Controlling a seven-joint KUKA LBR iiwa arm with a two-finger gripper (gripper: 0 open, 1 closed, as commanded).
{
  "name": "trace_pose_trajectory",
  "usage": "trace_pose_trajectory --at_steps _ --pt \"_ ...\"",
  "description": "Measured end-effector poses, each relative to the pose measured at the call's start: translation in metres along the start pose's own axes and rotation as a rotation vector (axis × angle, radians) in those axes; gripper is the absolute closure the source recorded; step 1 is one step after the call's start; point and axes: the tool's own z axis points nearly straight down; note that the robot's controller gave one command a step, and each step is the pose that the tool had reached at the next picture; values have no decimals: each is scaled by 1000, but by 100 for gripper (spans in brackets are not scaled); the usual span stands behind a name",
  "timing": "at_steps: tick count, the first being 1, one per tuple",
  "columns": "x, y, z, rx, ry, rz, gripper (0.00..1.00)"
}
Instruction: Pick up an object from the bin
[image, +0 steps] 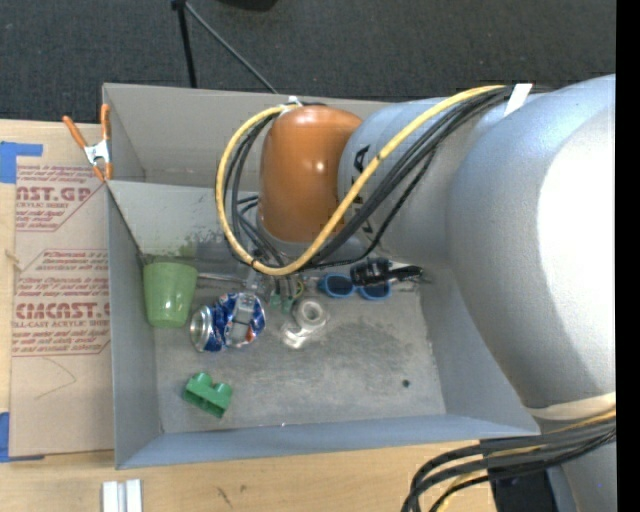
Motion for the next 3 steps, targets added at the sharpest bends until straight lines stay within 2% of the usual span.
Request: trace_pose_trajectory --at_steps 1,2,3 --pt "-8 5 95 3 6 132 0" --pt "-11 6 88 -2 -2 131 100" --pt "-31 -17 2 -4 -8 152 100"
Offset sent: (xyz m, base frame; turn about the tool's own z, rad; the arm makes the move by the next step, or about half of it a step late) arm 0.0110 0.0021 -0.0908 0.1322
